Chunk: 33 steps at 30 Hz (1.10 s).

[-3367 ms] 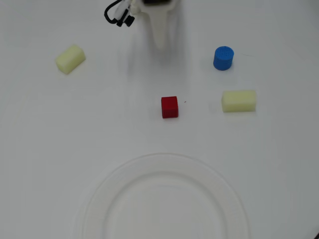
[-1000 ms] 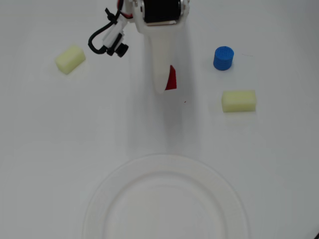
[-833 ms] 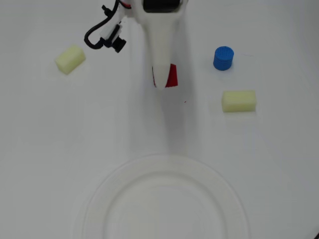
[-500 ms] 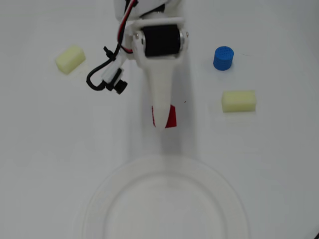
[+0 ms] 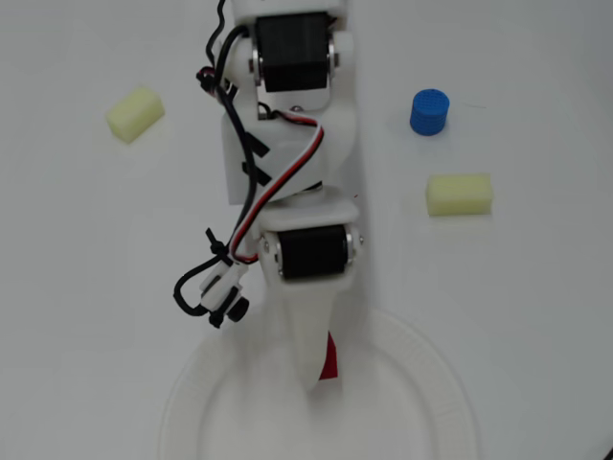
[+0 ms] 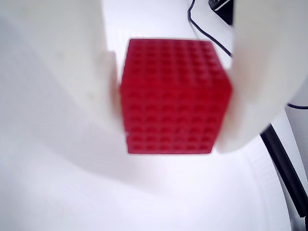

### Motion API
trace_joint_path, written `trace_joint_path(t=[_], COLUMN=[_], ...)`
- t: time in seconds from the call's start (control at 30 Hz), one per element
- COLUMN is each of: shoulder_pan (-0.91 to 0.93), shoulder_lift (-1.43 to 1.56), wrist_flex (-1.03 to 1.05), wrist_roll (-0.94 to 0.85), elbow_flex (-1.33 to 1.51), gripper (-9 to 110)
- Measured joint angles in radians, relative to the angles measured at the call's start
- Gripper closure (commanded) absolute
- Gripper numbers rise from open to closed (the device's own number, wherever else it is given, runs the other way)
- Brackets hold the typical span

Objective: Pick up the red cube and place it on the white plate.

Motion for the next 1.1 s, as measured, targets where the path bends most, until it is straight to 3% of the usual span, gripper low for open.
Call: trace_joint_path(t=[0.43, 0.63, 0.93, 1.1], shoulder_pan=[0.003, 0.017, 0.006, 0.021], shoulder_lift=[-0.021, -0.025, -0.147, 0.067], wrist_flex=[0.390, 0.600, 1.103, 1.143], wrist_roll=[0.011, 0.046, 0.058, 0.078], elbow_flex=[-0.183, -0.348, -0.942, -0.773], gripper=[71, 68, 68, 69])
